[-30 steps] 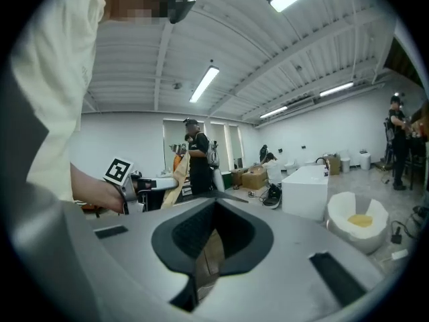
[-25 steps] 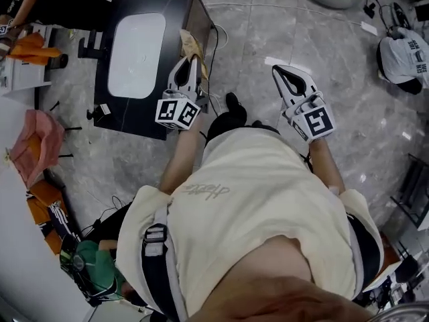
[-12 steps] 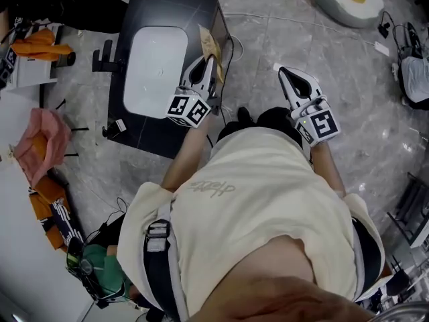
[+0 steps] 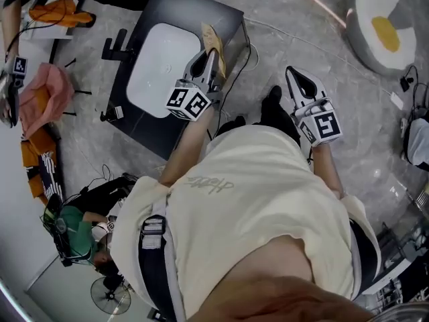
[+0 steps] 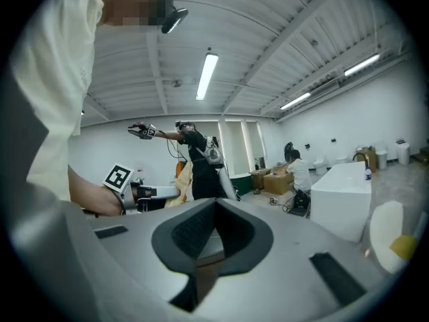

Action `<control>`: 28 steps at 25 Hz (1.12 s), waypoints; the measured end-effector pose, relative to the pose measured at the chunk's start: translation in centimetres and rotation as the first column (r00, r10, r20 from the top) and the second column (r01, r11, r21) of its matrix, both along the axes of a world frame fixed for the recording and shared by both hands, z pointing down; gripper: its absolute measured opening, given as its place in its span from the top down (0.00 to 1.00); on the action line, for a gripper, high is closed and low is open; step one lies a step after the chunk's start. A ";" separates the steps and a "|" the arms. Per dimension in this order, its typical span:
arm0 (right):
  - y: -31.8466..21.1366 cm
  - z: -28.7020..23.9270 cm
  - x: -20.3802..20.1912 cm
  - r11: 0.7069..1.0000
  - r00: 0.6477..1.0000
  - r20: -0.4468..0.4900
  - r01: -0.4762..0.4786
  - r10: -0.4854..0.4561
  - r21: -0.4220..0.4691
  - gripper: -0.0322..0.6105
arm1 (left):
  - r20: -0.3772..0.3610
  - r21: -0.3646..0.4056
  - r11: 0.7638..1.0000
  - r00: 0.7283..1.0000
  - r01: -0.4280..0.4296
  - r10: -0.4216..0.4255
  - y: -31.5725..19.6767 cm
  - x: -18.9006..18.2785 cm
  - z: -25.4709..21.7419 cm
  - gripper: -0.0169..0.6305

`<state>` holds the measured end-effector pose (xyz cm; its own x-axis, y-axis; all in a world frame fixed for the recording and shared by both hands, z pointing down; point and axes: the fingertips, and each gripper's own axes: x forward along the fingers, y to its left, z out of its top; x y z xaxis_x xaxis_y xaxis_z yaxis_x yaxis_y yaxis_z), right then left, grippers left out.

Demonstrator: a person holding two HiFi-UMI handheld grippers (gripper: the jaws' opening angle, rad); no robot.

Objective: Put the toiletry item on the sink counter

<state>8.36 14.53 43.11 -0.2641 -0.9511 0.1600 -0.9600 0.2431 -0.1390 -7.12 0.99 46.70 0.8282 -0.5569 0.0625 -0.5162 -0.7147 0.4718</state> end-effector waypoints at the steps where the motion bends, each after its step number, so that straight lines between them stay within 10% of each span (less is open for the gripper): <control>1: -1.3 -0.4 1.5 1.000 1.000 -0.005 0.022 -0.022 0.011 0.96 | -0.015 0.007 0.999 0.999 0.040 -0.040 -1.1 0.6 -0.9 0.93; 12: -9.2 2.5 9.6 0.979 0.979 0.050 0.201 -0.200 -0.017 0.96 | -0.036 -0.029 0.944 0.944 0.328 -0.329 -8.4 2.4 -2.3 0.93; 28: -16.4 4.1 7.0 0.951 0.953 0.001 0.303 -0.304 -0.065 0.96 | 0.024 -0.005 0.900 0.899 0.437 -0.436 -14.2 -2.2 1.2 0.93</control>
